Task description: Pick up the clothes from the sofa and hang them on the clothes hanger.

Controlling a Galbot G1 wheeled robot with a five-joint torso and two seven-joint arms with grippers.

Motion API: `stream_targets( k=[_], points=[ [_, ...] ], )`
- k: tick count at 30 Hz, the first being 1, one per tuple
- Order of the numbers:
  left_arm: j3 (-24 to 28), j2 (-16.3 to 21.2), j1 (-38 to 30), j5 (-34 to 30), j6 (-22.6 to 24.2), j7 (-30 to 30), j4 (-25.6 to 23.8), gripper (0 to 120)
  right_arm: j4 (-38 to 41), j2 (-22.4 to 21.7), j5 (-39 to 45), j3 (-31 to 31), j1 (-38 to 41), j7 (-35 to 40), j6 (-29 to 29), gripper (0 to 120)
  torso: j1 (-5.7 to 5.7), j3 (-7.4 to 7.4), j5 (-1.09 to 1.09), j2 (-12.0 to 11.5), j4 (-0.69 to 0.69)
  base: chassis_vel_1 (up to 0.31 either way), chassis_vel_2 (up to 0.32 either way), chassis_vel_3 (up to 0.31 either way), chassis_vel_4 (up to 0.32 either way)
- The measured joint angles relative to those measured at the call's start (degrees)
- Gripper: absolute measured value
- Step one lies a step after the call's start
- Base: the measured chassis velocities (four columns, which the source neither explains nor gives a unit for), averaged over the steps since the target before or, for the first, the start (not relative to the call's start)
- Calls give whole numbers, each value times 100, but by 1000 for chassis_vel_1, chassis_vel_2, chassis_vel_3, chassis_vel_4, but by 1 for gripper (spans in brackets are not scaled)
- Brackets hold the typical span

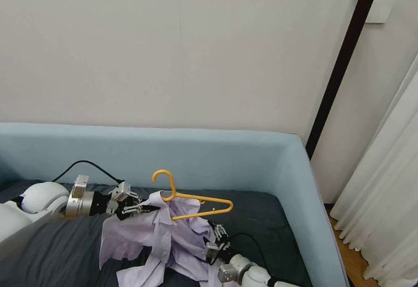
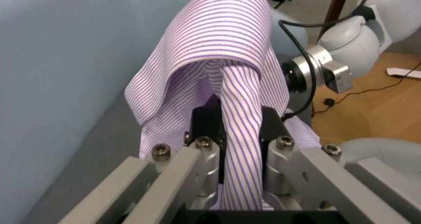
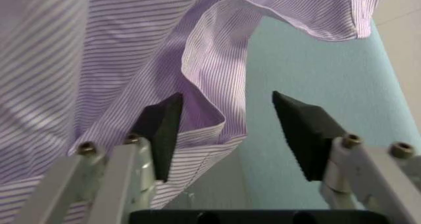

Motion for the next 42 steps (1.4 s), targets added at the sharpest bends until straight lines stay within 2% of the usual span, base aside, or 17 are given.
stream_targets(
  k=[1,2,6,10,11,12,15,21,26,36,42],
  points=[
    [0,0,0,0,0,0,0,7,0,0,0,0,0,0,0,52,0,0,0,0,0,0,0,0,0],
    [4,4,5,-1,3,1,-14,7,-15,5,8,1,13,7,-1,45,0,0,0,0,0,0,0,0,0],
    [6,17,33,-2,7,9,-46,7,-68,12,30,-32,50,-2,-12,30,0,0,0,0,0,0,0,0,0],
    [6,18,48,-5,10,11,-53,7,-97,20,25,-49,53,-7,-13,24,0,0,0,0,0,0,0,0,0],
    [4,18,56,-5,16,12,-49,7,-121,41,-15,-74,53,0,-15,12,0,0,0,0,0,0,0,0,0],
    [4,18,56,-5,16,12,-49,7,-121,41,-15,-74,53,0,-15,12,0,0,0,0,0,0,0,0,0],
    [37,29,43,7,22,26,-39,7,-155,58,-62,-173,58,-21,-20,0,0,0,0,0,1,0,0,0,0],
    [37,58,64,17,33,29,-98,7,-221,68,67,-251,75,-53,-61,0,0,0,0,0,0,0,0,0,0],
    [-246,120,381,27,6,30,-98,7,-153,43,452,-105,18,1,-123,0,0,0,0,0,1,0,0,0,0],
    [-345,93,235,253,-229,251,189,7,619,-218,2239,612,-145,206,-497,0,0,0,0,0,0,0,0,0,0],
    [-354,83,164,345,-310,372,260,7,1021,-421,2702,910,-145,208,-582,0,0,0,0,0,0,0,0,0,0]
  ],
)
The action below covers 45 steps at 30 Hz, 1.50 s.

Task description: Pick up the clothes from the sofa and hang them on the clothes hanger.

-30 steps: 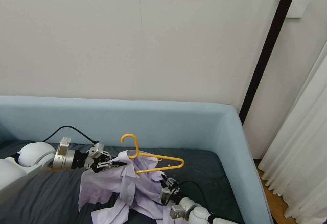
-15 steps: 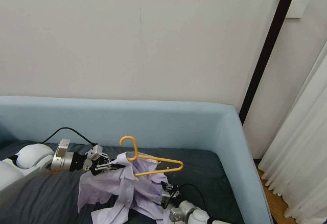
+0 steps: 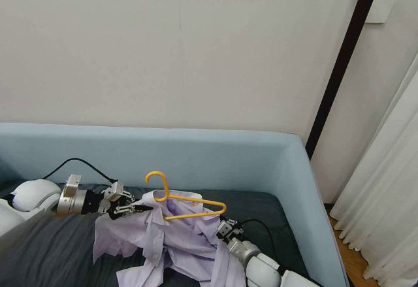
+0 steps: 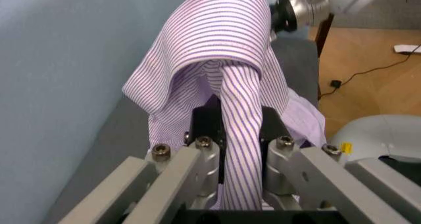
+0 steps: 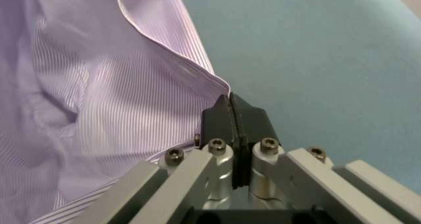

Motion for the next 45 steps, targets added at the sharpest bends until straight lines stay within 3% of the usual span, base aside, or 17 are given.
stream_targets(
  k=[5,6,7,9,12,18,29,36,45],
  points=[
    [-183,72,117,171,-80,122,25,7,402,-158,381,173,65,31,-103,0,0,0,-1,0,-3,0,0,0,0],
    [-418,194,337,240,-97,169,-22,7,566,-185,468,174,132,59,-180,0,0,0,-1,0,-3,0,0,0,0],
    [-599,298,508,290,-102,207,-56,7,785,-231,529,190,192,81,-244,0,0,0,1,0,7,0,0,0,0],
    [-696,339,574,325,-104,226,-59,7,983,-295,592,238,239,104,-297,0,0,-1,1,0,8,0,0,0,0],
    [-771,368,591,366,-115,193,-35,7,1224,-426,645,325,327,139,-347,0,0,-1,-2,0,-1,0,0,0,0],
    [-782,417,590,427,-120,-3,24,7,1645,-577,783,563,366,161,-387,0,0,0,0,0,-1,0,0,0,0],
    [-873,446,553,229,-22,-455,10,7,3178,-1365,1376,1044,370,232,-598,0,0,0,1,0,0,0,0,0,0],
    [-880,512,547,78,110,-965,-306,7,4028,-1753,1798,1478,218,251,-638,0,0,0,1,0,0,0,0,0,0],
    [-811,552,516,68,270,-1118,-585,7,4787,-2041,2320,1968,239,198,-677,0,0,0,-1,0,1,0,0,0,0]
  ],
)
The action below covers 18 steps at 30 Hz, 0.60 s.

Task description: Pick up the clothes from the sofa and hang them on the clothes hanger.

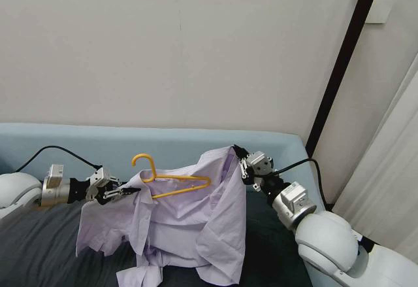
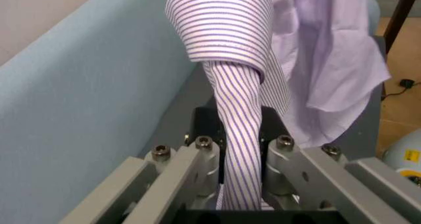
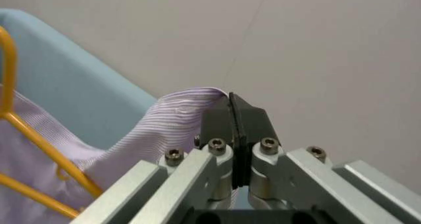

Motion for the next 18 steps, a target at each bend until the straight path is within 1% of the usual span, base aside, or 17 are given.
stream_targets(
  k=[1,2,3,5,6,7,8,12,13,14,16,17,18],
  points=[
    [11,-5,-20,-41,65,-94,-59,7,117,-42,37,56,-26,-20,1,0,0,0,0,0,1,0,0,0,0],
    [127,-49,-154,-140,179,-262,-139,7,361,-115,89,166,-131,-55,7,0,0,0,1,0,1,0,0,0,0],
    [127,-49,-154,-140,179,-262,-139,7,361,-115,89,166,-131,-55,7,0,0,0,1,0,1,0,0,0,0],
    [443,-102,-479,-179,240,-408,-148,7,577,-184,92,253,-284,-118,35,0,0,0,-1,0,-2,0,0,0,0],
    [636,-173,-734,-203,264,-530,-102,7,737,-227,20,282,-451,-212,95,0,-1,0,1,0,-3,0,0,0,0],
    [716,-216,-852,-223,277,-592,-66,7,805,-234,-38,284,-536,-258,129,0,-1,0,3,0,-3,0,0,0,0],
    [716,-216,-852,-223,277,-592,-66,7,805,-234,-38,284,-536,-258,129,0,-1,0,3,0,-3,0,0,0,0],
    [1180,-415,-1587,-486,330,-816,59,7,929,-260,-317,219,-869,-467,299,0,0,0,0,0,0,0,0,0,0],
    [1377,-457,-1899,-570,343,-843,50,7,900,-308,-457,128,-913,-570,420,0,0,0,0,0,-1,0,0,0,0],
    [1377,-457,-1899,-570,343,-843,50,7,900,-308,-457,128,-913,-570,420,0,0,0,0,0,-1,0,0,0,0],
    [1744,-507,-2425,-713,404,-933,-69,7,787,-342,-634,-50,-866,-805,575,0,-1,0,2,0,-3,0,0,0,0],
    [2006,-544,-2774,-800,457,-1006,-160,7,693,-322,-758,-189,-748,-895,644,0,0,0,2,0,-2,0,0,0,0],
    [2006,-544,-2774,-800,457,-1006,-160,7,693,-322,-758,-189,-748,-895,644,0,0,0,2,0,-2,0,0,0,0]
  ],
)
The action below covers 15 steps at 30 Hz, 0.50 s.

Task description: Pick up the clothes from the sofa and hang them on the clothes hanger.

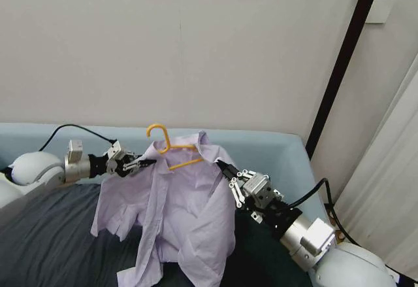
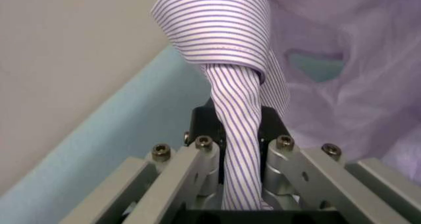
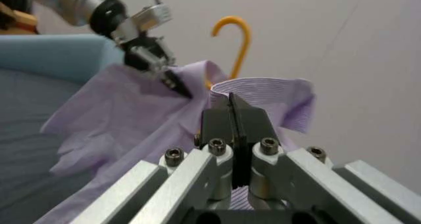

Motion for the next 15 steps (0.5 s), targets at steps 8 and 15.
stream_targets(
  k=[8,15],
  points=[
    [2039,-538,-2532,-416,45,-30,334,7,-478,-154,-765,-527,239,-212,309,0,0,0,0,0,0,0,0,0,0],
    [2680,-1440,-3465,-592,11,-11,891,7,-1026,36,-1067,-615,337,-240,418,0,1,1,2,-1,-2,0,0,0,0]
  ],
)
